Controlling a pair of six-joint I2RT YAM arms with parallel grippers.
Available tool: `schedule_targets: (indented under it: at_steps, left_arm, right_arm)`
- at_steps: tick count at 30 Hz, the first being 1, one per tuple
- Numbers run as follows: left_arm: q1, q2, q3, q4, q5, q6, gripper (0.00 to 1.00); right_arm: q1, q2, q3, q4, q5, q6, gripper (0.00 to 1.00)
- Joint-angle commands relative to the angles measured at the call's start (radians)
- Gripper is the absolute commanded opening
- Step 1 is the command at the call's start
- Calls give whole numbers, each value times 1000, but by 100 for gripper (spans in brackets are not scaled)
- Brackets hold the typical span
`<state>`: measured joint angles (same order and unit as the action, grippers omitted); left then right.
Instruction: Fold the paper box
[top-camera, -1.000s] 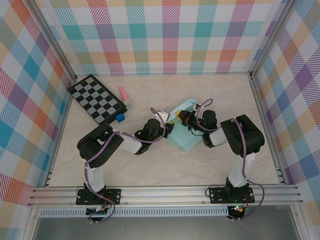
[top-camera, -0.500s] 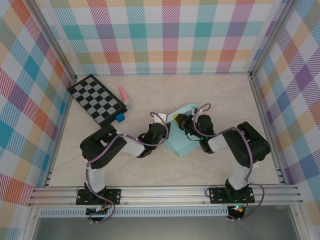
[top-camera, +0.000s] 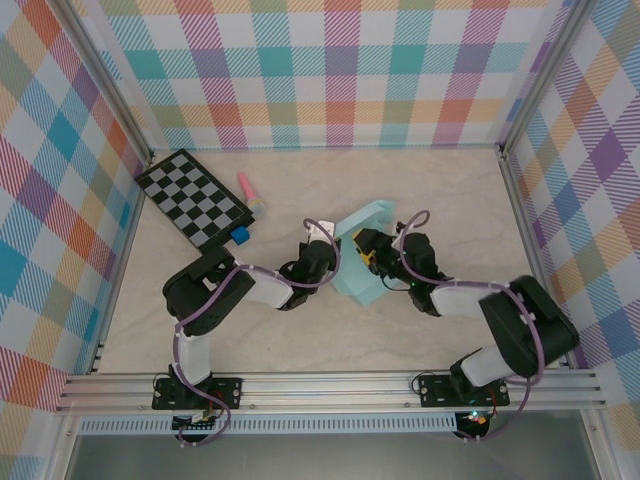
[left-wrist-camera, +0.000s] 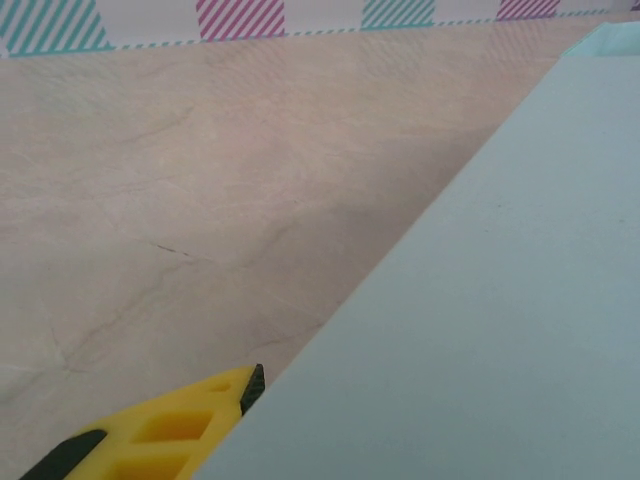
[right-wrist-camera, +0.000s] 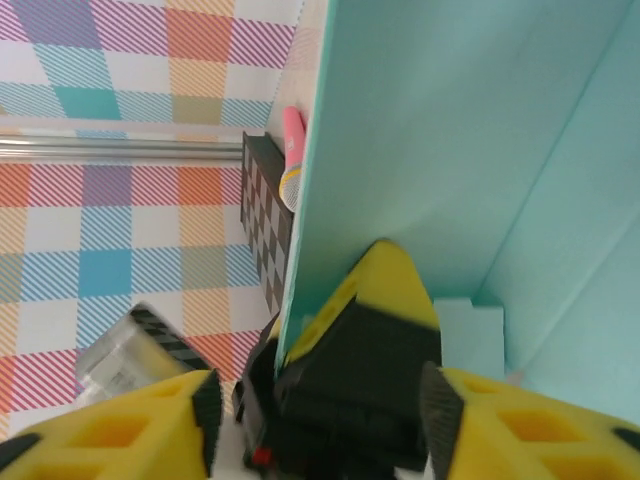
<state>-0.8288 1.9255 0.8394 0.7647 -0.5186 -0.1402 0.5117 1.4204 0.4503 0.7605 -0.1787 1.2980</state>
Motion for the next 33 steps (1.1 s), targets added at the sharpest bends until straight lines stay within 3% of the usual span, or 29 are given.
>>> schedule_targets:
  at_steps: [1,4,8,13,17,21,25,28,33]
  left_arm:
    - [20,11,41,-23,-6,19,2]
    - [22,2,46,-18,29,46,2]
    - [27,-25,63,-50,86,116,2]
    - [66,-86,102,-164,257,226,2]
    - [112,-113,128,-209,475,388,3]
    - [162,-91,156,-245,770,527,5]
    - [191,-43,200,-296,1018,604,6]
    - [191,-11,222,-300,1095,639,8]
    - [185,49,238,-220,1046,611,11]
  right_arm:
    - [2,-157,0,-274,58,-124,62]
    - [-21,-294,24,-458,68,-181,65]
    - [-114,-383,198,-883,50,-357,66]
    - [-320,-273,552,-1353,-36,-724,67]
    - [-344,-130,826,-1610,50,-1055,70]
    - [-343,35,973,-1760,-49,-1468,75]
    - [-343,192,1074,-1862,-93,-1681,74]
    - [-332,318,1172,-1975,-189,-1785,71]
    - [-312,403,1209,-1966,-271,-1786,67]
